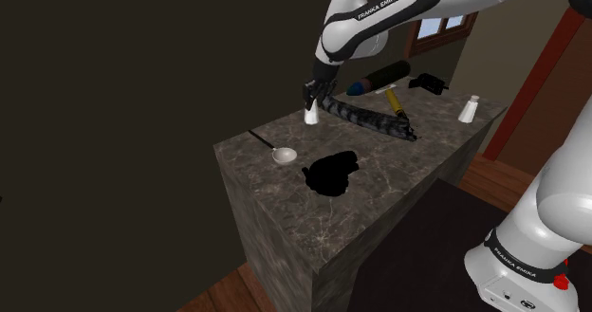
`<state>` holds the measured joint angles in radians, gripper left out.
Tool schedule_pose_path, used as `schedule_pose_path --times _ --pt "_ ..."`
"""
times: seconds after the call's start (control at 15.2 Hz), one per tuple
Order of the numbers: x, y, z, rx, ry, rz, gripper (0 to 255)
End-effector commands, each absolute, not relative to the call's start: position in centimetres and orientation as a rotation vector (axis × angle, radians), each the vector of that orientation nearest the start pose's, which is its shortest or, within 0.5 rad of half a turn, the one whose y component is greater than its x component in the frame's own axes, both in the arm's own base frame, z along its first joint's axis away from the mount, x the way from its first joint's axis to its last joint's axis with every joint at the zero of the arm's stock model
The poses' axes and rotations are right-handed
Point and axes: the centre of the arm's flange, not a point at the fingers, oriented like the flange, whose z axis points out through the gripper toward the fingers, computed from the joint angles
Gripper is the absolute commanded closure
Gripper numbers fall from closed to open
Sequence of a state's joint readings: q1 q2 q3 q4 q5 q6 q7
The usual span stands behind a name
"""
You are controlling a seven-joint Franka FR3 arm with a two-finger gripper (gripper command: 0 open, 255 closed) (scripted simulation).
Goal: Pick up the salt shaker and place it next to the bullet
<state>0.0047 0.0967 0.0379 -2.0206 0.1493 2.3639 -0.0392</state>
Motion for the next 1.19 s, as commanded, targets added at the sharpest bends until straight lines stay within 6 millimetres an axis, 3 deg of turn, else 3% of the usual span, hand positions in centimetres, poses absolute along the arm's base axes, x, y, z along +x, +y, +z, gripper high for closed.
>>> schedule_pose_path --times 0.0,0.99,1.12 --pt "59.4 2.7 44.0 -2.998 0.018 -0.37 255" --pt "59.4 2.7 51.4 -2.998 0.018 -0.37 255" --pt "59.2 0.1 51.5 -2.998 0.018 -0.37 255"
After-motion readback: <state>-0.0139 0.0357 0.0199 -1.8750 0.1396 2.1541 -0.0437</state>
